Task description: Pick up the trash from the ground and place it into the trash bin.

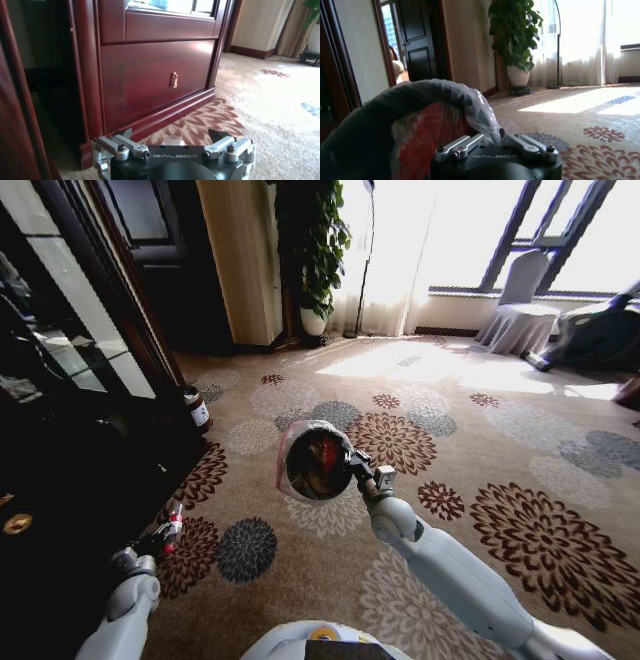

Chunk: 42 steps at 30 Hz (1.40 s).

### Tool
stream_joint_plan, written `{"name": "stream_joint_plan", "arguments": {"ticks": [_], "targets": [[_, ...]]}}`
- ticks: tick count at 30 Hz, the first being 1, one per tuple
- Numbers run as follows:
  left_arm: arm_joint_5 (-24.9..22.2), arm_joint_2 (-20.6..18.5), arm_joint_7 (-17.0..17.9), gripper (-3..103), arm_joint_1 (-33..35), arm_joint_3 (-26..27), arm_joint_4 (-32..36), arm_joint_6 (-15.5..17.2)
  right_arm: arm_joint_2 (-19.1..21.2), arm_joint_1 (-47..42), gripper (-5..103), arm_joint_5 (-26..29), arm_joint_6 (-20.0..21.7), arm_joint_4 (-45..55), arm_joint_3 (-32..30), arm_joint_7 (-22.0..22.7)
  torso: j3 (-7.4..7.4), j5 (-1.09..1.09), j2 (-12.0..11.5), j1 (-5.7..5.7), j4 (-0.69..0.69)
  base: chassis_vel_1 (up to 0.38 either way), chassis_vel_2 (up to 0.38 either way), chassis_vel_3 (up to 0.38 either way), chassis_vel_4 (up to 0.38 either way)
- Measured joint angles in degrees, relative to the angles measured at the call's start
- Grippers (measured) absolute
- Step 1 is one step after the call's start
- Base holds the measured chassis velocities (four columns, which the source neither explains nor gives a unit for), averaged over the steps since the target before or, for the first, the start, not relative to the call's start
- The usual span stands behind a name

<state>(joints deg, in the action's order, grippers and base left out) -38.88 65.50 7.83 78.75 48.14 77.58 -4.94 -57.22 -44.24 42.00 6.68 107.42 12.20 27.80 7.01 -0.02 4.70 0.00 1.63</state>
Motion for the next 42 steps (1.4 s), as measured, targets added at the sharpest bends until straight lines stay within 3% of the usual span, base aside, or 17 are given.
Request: {"name": "stream_joint_plan", "arguments": {"ticks": [32,35,39,42], "targets": [[0.05,0.00,0.02,100,-0.04,-0.03,-0.15,0.00,-0.02,0.02,0,0.04,0.01,-0.08,0.03,0.07,0.00,0.02,0.00,0.00,-0.01,0.000,0.000,0.000,0.000],[0.86,0.07,-0.32,100,-0.55,-0.29,-1.71,0.00,-0.02,0.02,0,0.04,0.01,-0.09,0.03,0.08,0.00,0.06,0.00,0.00,-0.01,0.000,0.000,0.000,0.000],[4.62,0.58,-2.24,100,-2.94,-1.69,-9.09,0.35,-0.02,0.02,0,0.04,0.01,-0.09,0.03,0.08,0.00,-0.02,0.00,0.00,-0.01,0.000,0.000,0.000,0.000],[5.46,1.31,-2.78,100,-4.19,-2.66,-11.83,-1.11,-0.03,0.02,0,0.04,0.01,-0.09,0.04,0.08,0.00,-0.03,0.00,0.00,0.00,0.000,0.000,0.000,0.000]]}}
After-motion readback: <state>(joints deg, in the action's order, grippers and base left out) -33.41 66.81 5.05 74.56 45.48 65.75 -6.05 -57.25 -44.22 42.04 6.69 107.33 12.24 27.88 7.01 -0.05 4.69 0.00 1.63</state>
